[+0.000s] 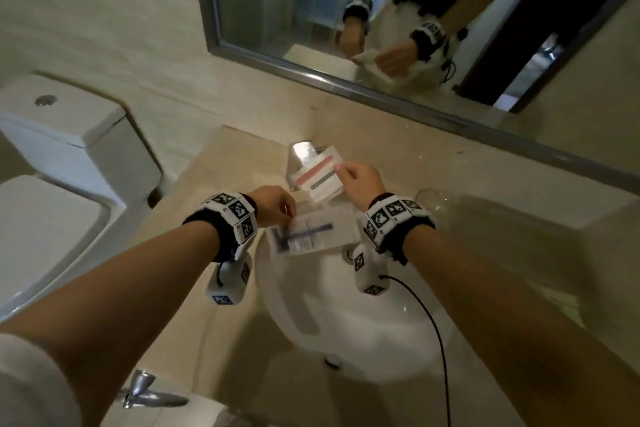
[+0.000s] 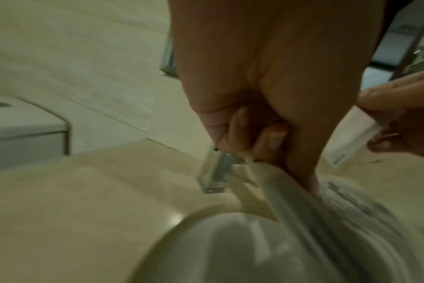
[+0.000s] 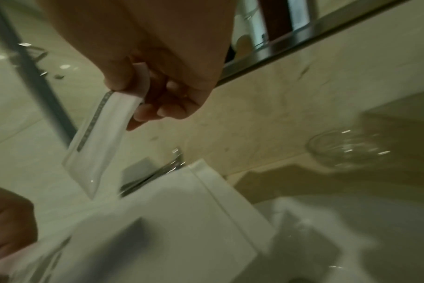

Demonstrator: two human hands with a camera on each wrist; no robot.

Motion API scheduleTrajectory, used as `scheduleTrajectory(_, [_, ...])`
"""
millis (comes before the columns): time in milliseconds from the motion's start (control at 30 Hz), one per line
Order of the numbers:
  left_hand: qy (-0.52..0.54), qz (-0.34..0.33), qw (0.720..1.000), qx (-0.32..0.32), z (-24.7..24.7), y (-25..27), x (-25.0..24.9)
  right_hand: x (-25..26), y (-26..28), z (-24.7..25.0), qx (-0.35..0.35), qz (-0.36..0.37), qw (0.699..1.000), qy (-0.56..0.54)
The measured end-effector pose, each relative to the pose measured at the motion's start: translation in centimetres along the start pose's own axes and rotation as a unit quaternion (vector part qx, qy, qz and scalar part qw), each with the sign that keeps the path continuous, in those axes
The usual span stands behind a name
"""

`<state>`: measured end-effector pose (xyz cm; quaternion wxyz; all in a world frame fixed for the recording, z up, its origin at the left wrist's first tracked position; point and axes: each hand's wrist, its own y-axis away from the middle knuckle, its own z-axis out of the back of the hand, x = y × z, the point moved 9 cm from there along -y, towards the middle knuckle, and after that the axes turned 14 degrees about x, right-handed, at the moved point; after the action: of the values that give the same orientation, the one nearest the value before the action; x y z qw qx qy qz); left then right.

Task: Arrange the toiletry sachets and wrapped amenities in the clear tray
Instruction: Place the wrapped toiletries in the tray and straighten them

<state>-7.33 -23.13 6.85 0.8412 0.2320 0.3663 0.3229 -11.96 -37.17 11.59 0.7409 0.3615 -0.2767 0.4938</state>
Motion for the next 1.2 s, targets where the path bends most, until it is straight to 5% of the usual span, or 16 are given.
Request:
scheduleTrajectory(200, [-0.019, -0.063, 0.998, -0.010, -1.3, -3.8, -10.3, -6.7, 6.6, 9.2, -0.100, -0.028, 0.994, -0.046])
scheduleTrajectory(400, [0.079, -0.140, 0.986, -0.030, -4.3, -6.5, -18.8, -15.7, 13.6, 14.9, -0.185, -0.083, 0.974, -0.104])
scheduleTrajectory(600, [0.060, -0.174, 0.983, -0.028, -7.6, -8.6, -25.6, -21.9, 18.4, 16.9, -0.190, -0.114, 0.960, -0.168])
scheduleTrajectory(867, [0.044, -0.224, 0.973, 0.037, -11.4, -10.6, -30.5, -27.3, 21.5, 17.7, -0.205, -0.138, 0.936, -0.250])
scheduleTrajectory(1033, [0.064, -0.231, 0.971, 0.005, -11.3, -10.7, -31.4, -29.1, 21.9, 17.0, -0.192, -0.145, 0.903, -0.355])
scheduleTrajectory(1200, [0.059, -0.204, 0.976, -0.041, -10.6, -11.1, -30.4, -32.0, 22.9, 16.7, -0.190, -0.228, 0.907, -0.300])
